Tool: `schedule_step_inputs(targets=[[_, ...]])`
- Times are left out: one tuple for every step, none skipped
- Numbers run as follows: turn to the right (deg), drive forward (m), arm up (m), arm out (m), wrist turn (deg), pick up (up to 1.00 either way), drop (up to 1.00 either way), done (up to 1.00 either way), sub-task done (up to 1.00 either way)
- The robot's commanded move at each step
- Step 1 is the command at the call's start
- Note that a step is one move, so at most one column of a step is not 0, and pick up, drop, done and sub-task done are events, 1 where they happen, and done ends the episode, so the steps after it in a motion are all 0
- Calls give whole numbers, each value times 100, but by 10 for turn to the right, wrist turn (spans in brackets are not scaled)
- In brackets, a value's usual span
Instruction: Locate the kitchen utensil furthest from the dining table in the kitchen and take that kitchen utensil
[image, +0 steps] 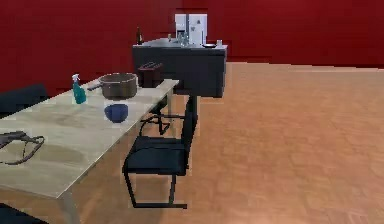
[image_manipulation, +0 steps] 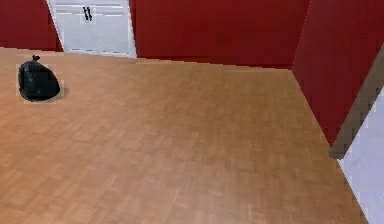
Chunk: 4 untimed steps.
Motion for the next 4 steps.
schedule_step_inputs(targets=[[0,35,0,0,0,0,0,0,0],[420,0,0,0,0,0,0,0,0],[0,70,0,0,0,0,0,0,0],[-270,0,0,0,0,0,0,0,0]])
